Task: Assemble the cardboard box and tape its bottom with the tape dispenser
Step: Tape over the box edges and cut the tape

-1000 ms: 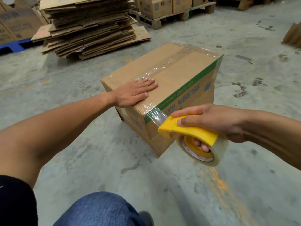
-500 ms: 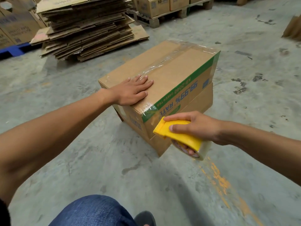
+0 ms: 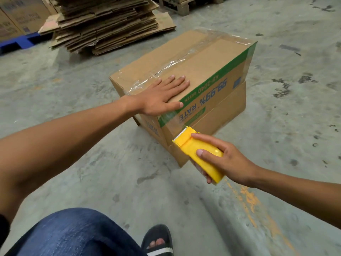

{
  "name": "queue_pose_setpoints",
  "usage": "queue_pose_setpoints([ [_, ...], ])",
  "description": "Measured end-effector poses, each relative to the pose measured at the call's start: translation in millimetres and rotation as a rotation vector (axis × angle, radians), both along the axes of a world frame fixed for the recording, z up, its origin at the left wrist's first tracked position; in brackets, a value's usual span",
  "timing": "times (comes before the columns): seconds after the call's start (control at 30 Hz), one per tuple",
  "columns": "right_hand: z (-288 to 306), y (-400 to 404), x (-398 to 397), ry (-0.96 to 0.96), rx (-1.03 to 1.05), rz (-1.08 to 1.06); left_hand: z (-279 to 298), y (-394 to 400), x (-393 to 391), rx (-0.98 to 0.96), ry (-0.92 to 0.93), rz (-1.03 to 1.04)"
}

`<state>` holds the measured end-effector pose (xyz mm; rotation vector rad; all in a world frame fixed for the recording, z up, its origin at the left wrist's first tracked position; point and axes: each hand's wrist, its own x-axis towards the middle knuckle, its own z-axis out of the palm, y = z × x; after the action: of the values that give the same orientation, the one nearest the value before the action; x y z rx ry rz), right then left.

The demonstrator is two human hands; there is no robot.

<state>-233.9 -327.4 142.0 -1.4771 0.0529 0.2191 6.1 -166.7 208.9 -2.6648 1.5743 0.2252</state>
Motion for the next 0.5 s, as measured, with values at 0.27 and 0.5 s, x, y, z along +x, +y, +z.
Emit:
queue_pose_setpoints([
  [0.27, 11.8, -0.2, 9.6, 0.055, 0.037, -0.013, 5.1, -2.6, -7.1, 0.023, -0.002, 0.02],
  [0.5, -5.9, -8.8, 42.8, 0.387, -0.29, 0.057, 7.0, 0.9, -9.6, 0.025, 0.011, 0.026],
])
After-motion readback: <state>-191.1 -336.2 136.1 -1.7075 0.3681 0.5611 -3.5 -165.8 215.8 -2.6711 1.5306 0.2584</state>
